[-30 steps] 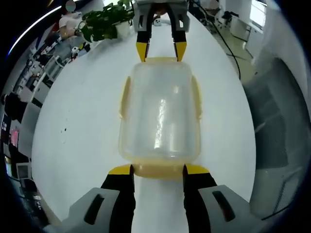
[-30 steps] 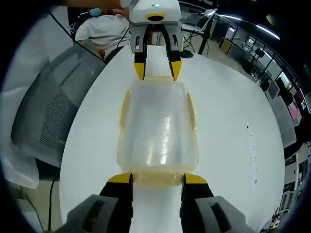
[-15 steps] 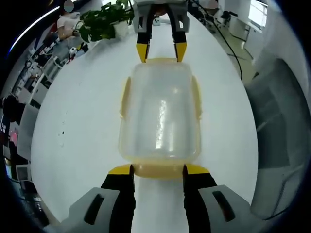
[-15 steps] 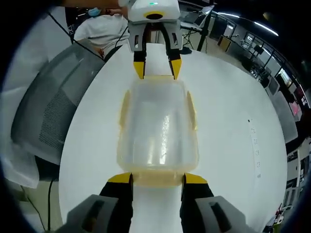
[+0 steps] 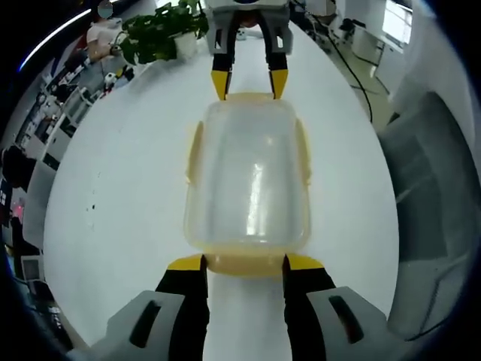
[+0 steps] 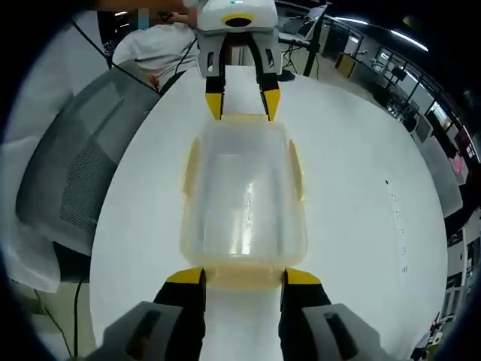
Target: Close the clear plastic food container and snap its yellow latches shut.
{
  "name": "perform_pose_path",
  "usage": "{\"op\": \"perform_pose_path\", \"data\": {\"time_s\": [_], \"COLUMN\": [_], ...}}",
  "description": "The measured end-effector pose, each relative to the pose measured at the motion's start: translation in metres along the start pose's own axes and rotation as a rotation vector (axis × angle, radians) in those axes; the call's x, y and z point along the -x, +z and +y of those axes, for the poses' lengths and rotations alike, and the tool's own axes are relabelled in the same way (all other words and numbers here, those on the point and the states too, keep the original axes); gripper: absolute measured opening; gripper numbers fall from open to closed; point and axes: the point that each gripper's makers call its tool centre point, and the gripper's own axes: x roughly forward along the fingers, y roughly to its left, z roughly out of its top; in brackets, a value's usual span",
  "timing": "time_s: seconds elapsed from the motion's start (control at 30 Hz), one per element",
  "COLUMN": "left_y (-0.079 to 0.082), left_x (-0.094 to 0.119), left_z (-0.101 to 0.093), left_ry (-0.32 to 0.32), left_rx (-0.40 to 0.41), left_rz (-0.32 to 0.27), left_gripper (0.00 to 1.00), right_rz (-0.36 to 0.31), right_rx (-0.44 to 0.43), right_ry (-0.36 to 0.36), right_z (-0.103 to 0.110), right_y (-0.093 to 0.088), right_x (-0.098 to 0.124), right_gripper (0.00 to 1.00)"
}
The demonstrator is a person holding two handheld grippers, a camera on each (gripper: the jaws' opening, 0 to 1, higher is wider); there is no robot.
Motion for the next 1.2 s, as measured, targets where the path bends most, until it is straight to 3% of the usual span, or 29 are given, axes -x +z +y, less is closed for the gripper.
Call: {"op": "perform_pose_path", "data": {"time_s": [0.73, 0.83, 0.87, 0.9, 0.97, 1.03, 1.07, 1.13, 1.2], "left_y": [-0.004, -0.006, -0.009, -0.012, -0.015, -0.013, -0.015, -0.018, -0.014], "left_x": [-0.001, -0.002, -0.003, -0.003, -0.004, -0.003, -0.002, -0.001, 0.000], "left_z": [-0.004, -0.005, -0.006, -0.007, -0.003, -0.003, -0.003, -0.004, -0.008], "left_ry": [-0.032, -0.037, -0.043, -0.042, -0.018, -0.001, -0.001, 0.002, -0.003], "left_rx": [0.028, 0.032, 0.021, 0.024, 0.025, 0.086, 0.096, 0.106, 0.157], "left_rz": [-0.027, -0.019, -0.005, 0.010, 0.008, -0.031, -0.039, -0.038, -0.075], "left_gripper": [0.36, 0.37, 0.37, 0.39, 0.52, 0.59, 0.57, 0.53, 0.55], "right_rz": [-0.014, -0.025, -0.026, -0.039, -0.067, -0.060, -0.057, -0.082, -0.093], "right_rx": [-0.001, -0.042, -0.079, -0.063, -0.082, -0.073, -0.059, -0.110, -0.100], "right_ry": [0.034, 0.037, 0.043, 0.036, 0.033, 0.023, 0.001, 0.009, 0.003], "right_z": [0.000, 0.000, 0.001, -0.001, -0.001, -0.002, -0.006, -0.004, -0.003], "right_y": [0.001, 0.000, -0.001, -0.001, 0.001, -0.004, -0.007, -0.006, -0.005], "right_x": [-0.005, -0.005, -0.004, -0.003, -0.001, 0.002, 0.004, 0.007, 0.009], "right_gripper": [0.36, 0.37, 0.39, 0.47, 0.60, 0.61, 0.61, 0.62, 0.62]}}
